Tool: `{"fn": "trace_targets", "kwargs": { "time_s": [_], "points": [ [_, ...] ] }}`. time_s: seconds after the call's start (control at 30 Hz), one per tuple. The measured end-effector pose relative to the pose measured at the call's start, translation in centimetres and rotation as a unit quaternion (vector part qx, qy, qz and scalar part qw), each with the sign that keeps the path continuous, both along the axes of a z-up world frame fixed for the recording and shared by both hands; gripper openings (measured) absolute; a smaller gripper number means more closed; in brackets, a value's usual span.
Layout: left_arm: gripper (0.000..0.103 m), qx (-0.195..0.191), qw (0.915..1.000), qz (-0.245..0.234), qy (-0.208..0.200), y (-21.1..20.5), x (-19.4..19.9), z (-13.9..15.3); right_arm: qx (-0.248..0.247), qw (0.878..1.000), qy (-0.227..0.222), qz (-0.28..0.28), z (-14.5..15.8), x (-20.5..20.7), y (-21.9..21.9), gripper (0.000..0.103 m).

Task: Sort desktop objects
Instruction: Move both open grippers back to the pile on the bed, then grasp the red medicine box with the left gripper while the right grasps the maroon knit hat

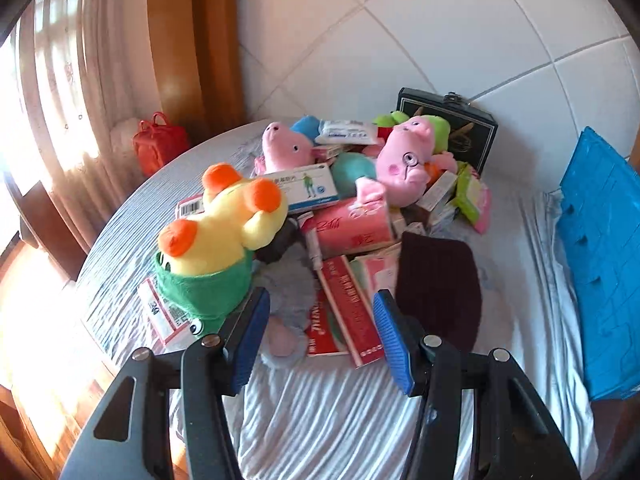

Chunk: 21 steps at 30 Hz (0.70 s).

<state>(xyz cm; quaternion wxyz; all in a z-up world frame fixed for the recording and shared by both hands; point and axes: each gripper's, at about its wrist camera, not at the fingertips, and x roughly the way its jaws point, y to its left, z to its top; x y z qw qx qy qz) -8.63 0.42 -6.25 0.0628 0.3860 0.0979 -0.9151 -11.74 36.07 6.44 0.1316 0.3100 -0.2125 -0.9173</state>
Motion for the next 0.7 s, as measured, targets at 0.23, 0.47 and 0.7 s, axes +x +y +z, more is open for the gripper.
{"fn": "trace_targets", "kwargs": {
  "time_s": [0.23, 0.47, 0.7],
  "points": [
    [0.053, 0.010, 0.9996, -0.004, -0.026, -1.9, 0.6, -6.6, 0.080, 0.992, -0.100, 0.010, -9.9, -3.8, -5.3, 0.103],
    [0.053, 0.033, 0.9970, -0.030, -0.064, 1.2, -2.9, -9.8, 0.107, 0.975, -0.190, 0.034, -16.6, -5.8, -7.7, 0.103],
    [0.053, 0.054, 0.9949, -0.035, -0.078, 3.6, -7.7, -10.4, 0.134, 0.970, -0.199, 0.027, -17.2, -6.9, -6.7, 0.103]
  ]
}}
